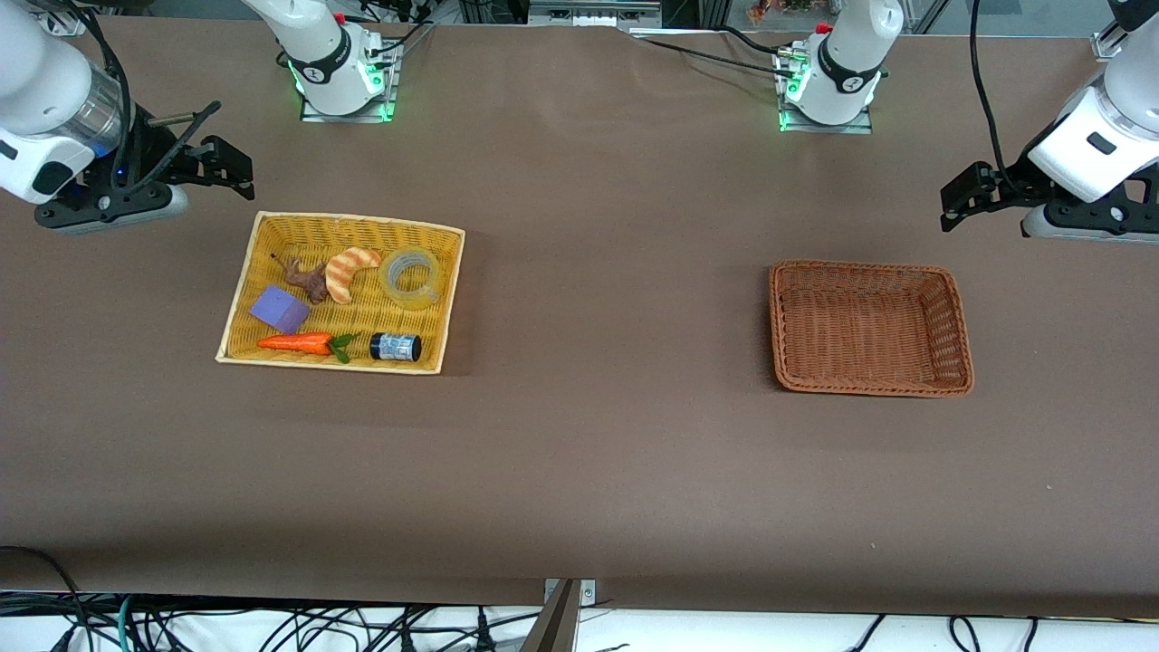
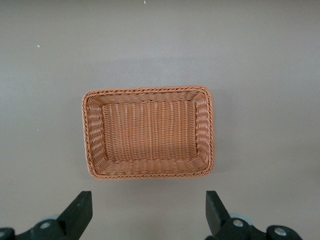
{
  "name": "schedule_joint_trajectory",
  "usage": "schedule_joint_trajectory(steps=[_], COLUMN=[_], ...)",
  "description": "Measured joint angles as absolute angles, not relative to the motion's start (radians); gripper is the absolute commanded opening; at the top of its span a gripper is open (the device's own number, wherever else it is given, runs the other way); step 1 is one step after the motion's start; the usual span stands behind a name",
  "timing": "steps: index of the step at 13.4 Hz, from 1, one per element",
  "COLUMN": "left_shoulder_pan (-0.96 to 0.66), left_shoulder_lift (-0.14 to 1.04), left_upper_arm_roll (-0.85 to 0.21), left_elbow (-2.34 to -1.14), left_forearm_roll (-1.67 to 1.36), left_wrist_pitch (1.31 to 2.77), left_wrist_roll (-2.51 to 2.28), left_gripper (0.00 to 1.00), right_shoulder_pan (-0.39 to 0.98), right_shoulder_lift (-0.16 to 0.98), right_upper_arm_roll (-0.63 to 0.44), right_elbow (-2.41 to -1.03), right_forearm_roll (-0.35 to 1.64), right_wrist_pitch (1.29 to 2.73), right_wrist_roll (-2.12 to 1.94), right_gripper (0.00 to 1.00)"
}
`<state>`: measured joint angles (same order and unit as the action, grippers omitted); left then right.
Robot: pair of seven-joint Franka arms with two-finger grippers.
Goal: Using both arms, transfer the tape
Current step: 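Reach the right gripper down to the yellow tape roll and grasp it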
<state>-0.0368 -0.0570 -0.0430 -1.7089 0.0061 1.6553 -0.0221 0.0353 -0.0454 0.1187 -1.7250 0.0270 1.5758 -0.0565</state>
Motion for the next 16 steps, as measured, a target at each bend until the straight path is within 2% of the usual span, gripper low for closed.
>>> schedule_joint_trajectory(steps=[4, 7, 11, 16], left_shoulder_pan=[-0.038, -0.038, -0.038, -0.038], left_shoulder_lift=[-0.057, -0.057, -0.057, -0.057], left_upper_arm_roll=[-0.044, -0.044, -0.044, -0.044], left_elbow=[-1.708, -1.708, -1.708, -1.708], left_forearm_roll=[0.006, 0.006, 0.006, 0.006], left_wrist_pitch=[1.655, 1.654, 1.653, 1.652], left_wrist_roll=[-0.022, -0.022, -0.022, -0.022], left_gripper=[1.00, 1.00, 1.00, 1.00], right_shoulder_pan=[0.037, 0.039, 0.041, 0.041], right_shoulder_lift=[-0.001, 0.060, 0.098, 0.159], right_upper_arm_roll=[0.169, 0.220, 0.259, 0.258], right_elbow=[-1.807, -1.909, -2.134, -2.307], right_forearm_roll=[0.027, 0.027, 0.027, 0.027], right_wrist_pitch=[1.689, 1.874, 2.158, 2.360], right_wrist_roll=[-0.039, 0.021, 0.068, 0.079], right_gripper=[1.00, 1.00, 1.00, 1.00])
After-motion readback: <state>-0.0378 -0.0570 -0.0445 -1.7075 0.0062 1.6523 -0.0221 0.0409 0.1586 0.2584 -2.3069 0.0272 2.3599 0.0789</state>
